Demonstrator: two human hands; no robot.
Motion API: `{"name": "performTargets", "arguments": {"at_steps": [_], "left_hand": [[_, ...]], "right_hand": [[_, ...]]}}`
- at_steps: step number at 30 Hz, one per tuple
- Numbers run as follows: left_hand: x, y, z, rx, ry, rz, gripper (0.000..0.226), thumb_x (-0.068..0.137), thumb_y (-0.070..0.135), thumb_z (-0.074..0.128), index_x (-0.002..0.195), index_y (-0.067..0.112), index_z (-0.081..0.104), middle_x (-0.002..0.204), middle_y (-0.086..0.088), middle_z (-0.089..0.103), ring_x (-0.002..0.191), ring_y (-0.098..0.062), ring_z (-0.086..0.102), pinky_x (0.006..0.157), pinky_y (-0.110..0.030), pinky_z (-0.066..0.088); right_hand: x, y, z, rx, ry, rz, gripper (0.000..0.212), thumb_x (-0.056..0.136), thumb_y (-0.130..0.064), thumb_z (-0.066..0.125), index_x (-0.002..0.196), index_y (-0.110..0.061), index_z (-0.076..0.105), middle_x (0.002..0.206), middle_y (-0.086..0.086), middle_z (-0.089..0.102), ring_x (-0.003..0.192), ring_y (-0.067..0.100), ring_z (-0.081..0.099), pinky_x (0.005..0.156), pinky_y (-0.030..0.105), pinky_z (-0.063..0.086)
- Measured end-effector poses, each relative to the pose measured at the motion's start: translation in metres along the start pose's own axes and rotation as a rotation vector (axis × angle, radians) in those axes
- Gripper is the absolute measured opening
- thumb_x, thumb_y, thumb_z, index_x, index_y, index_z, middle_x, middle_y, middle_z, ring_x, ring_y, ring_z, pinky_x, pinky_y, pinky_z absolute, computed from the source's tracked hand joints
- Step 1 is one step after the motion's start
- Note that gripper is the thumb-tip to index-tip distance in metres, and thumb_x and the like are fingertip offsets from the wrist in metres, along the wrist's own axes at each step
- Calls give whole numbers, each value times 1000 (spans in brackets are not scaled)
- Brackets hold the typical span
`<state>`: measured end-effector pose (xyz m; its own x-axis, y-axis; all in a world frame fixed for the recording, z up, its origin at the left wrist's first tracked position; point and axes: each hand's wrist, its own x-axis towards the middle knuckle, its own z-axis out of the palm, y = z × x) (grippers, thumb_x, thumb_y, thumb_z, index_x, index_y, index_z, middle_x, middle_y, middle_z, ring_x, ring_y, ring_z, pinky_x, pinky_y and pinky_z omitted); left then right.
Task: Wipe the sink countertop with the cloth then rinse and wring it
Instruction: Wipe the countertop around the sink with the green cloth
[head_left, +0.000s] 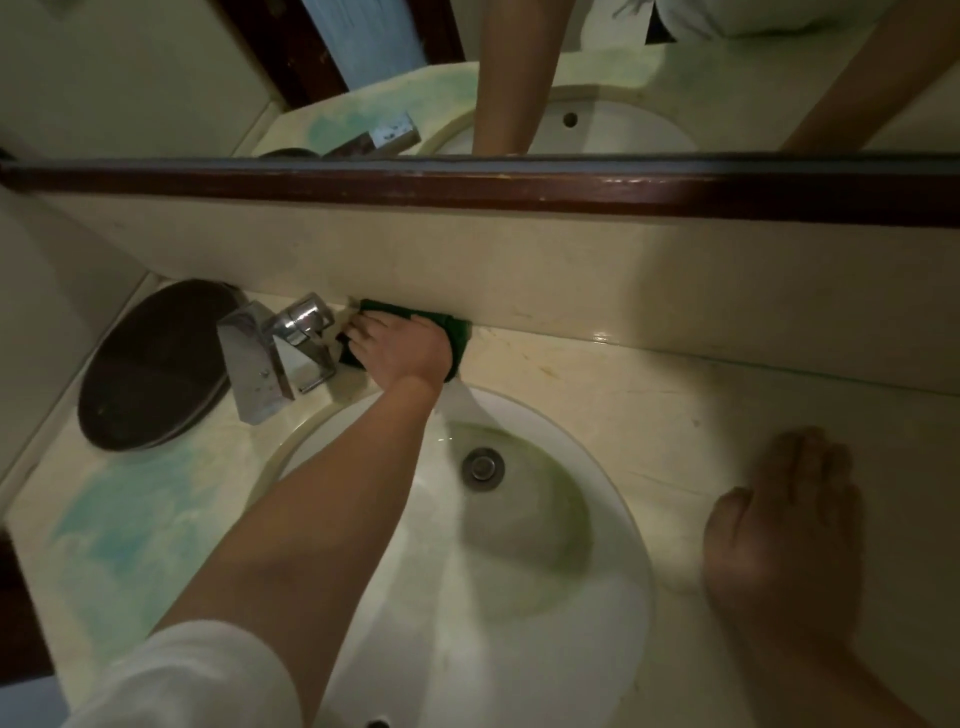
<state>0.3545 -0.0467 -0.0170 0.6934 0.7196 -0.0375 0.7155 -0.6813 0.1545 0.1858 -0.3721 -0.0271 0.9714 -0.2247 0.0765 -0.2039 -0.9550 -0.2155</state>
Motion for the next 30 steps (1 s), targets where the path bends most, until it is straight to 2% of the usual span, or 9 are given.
{"name": "performTargets", "arguments": {"at_steps": [5, 12, 15, 18, 20, 22, 24, 27, 30], "left_hand": [[-34, 18, 6, 44, -23, 61, 67, 100, 29, 28, 149, -13, 10, 159, -27, 13, 148, -38, 11, 121, -44, 5], [-151, 82, 24, 127, -115, 263, 68, 100, 34, 23, 150, -10, 7, 160, -27, 8, 148, -39, 7, 122, -45, 2], [-206, 99, 29, 139, -114, 486, 68, 101, 34, 22, 150, -9, 4, 160, -26, 6, 149, -38, 6, 122, -45, 2], [-254, 96, 28, 119, -171, 880, 66, 101, 33, 24, 152, -5, 7, 162, -23, 7, 150, -35, 5, 121, -42, 1], [-255, 85, 24, 121, -177, 997, 66, 99, 33, 23, 152, -4, 12, 161, -22, 11, 150, -34, 8, 122, -41, 4], [-236, 69, 20, 162, -96, 907, 70, 94, 34, 12, 150, -8, 18, 158, -27, 19, 147, -39, 16, 122, -43, 10], [-211, 53, 15, 199, -41, 679, 72, 93, 35, 10, 148, -11, 19, 155, -31, 24, 144, -42, 22, 121, -45, 13], [-188, 55, 9, 213, -94, 411, 67, 100, 33, 22, 150, -10, 10, 159, -28, 14, 147, -41, 14, 122, -44, 6], [-208, 95, 12, 189, -170, 348, 68, 101, 35, 19, 151, -8, 3, 161, -24, 5, 149, -37, 6, 122, -44, 3]], "right_hand": [[0, -3, 0, -11, -11, 17, 64, 88, -20, 29, 145, 10, 27, 151, 30, 32, 140, 44, 27, 113, 52, 24], [2, -2, 2, -74, -42, 23, 66, 88, -19, 35, 147, 9, 24, 152, 27, 31, 142, 41, 26, 116, 48, 22], [2, 0, -4, -57, -58, 11, 64, 89, -20, 34, 147, 8, 26, 153, 25, 32, 142, 39, 28, 117, 46, 22], [4, 7, -19, 107, -41, 44, 71, 85, -26, 16, 145, 9, 32, 151, 27, 34, 141, 39, 32, 116, 45, 26], [1, 29, -34, 86, -6, 81, 68, 84, -21, 21, 138, 15, 38, 146, 32, 39, 136, 45, 39, 111, 48, 34], [-3, 69, -41, -50, -4, 85, 60, 84, -13, 26, 130, 21, 43, 140, 37, 42, 130, 51, 42, 105, 54, 39], [-8, 103, -47, -107, -42, 134, 63, 87, -19, 25, 136, 19, 37, 145, 36, 37, 134, 50, 36, 108, 55, 36], [-7, 115, -43, -106, -53, 186, 67, 89, -26, 23, 144, 11, 28, 152, 28, 32, 141, 42, 29, 114, 50, 28], [-3, 113, -44, -95, -65, 191, 68, 87, -25, 26, 146, 8, 27, 153, 25, 31, 142, 39, 28, 116, 47, 27]]}}
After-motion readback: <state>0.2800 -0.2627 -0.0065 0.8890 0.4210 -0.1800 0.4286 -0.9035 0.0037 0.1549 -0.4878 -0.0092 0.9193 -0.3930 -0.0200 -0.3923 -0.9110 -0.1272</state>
